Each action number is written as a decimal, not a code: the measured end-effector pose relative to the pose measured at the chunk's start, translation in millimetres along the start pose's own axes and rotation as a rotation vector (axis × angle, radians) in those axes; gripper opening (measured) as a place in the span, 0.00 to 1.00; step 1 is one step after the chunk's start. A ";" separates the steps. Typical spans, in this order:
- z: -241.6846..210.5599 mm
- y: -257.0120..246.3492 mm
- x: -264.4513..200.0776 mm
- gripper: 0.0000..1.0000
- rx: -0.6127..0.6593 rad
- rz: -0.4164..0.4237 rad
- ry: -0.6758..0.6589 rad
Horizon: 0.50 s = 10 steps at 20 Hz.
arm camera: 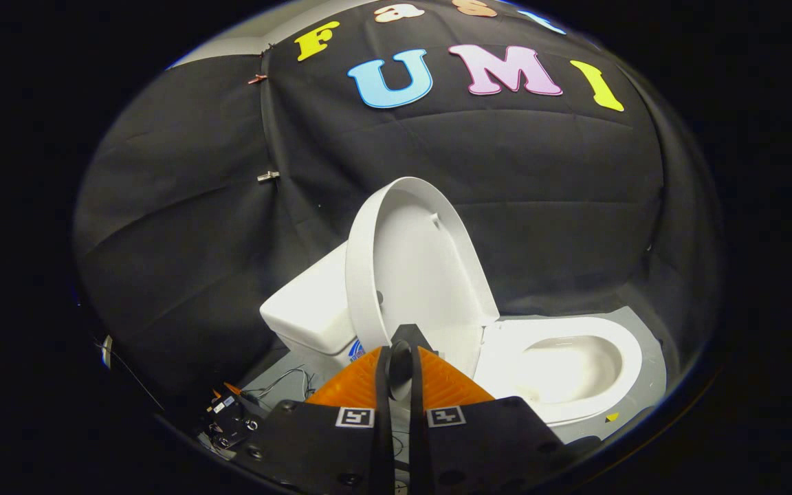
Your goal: Open the toilet lid.
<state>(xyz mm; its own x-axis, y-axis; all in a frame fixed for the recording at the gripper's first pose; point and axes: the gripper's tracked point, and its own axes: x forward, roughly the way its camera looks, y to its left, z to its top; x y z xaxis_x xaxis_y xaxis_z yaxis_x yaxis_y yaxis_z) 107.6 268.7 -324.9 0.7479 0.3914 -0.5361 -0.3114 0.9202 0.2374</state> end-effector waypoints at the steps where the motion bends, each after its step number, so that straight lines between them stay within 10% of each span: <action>1: -1.0 7.1 3.1 0.13 0.005 0.036 -0.001; 6: 0.3 13.5 1.2 0.25 0.016 0.062 0.006; 10: 1.4 15.5 -4.2 0.85 0.072 0.081 0.015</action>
<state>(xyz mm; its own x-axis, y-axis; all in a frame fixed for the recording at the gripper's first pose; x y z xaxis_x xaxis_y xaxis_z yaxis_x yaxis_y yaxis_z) 100.5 281.3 -317.8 0.7130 0.4654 -0.5245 -0.3276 0.8824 0.3375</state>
